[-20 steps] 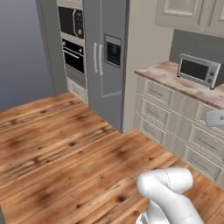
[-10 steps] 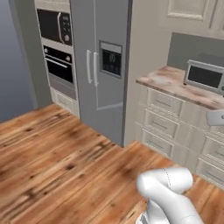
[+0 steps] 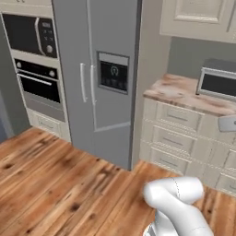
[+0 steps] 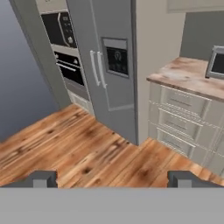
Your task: Move the hot dog bun to the plate on the dining table and place the condiment next to that plate. Then navigate to the fridge and take the sausage and place it on the plate as well.
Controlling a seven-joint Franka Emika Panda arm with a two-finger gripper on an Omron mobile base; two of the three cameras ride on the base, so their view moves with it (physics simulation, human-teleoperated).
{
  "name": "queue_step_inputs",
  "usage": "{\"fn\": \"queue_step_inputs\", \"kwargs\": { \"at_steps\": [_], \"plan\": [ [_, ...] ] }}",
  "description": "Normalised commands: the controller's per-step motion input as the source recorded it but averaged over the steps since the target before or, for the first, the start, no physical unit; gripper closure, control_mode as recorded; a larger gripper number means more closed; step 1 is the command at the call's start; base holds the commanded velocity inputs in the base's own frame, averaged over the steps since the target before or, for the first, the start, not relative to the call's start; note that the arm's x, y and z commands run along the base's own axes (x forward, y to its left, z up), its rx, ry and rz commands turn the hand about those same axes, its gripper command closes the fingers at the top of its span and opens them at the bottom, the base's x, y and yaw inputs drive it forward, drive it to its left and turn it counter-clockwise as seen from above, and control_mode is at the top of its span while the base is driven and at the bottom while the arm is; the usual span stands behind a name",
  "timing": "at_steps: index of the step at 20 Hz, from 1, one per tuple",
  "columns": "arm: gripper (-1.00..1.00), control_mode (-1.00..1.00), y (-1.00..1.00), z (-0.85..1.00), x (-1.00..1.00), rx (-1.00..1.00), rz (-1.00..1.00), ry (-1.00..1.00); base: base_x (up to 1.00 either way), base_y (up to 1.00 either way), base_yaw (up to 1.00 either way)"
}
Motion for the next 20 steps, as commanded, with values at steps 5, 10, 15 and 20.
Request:
{"fn": "queue_step_inputs", "kwargs": {
  "at_steps": [5,10,15,20],
  "plan": [
    [-1.0,1.0,0.0,0.0,0.0,0.0,0.0,0.0,0.4,0.78,-0.38],
    [-1.0,1.0,0.0,0.0,0.0,0.0,0.0,0.0,0.12,0.92,-0.32],
    [-1.0,1.0,0.0,0.0,0.0,0.0,0.0,0.0,0.02,0.92,-0.32],
    [-1.0,1.0,0.0,0.0,0.0,0.0,0.0,0.0,0.13,0.85,-0.34]
  ]
}}
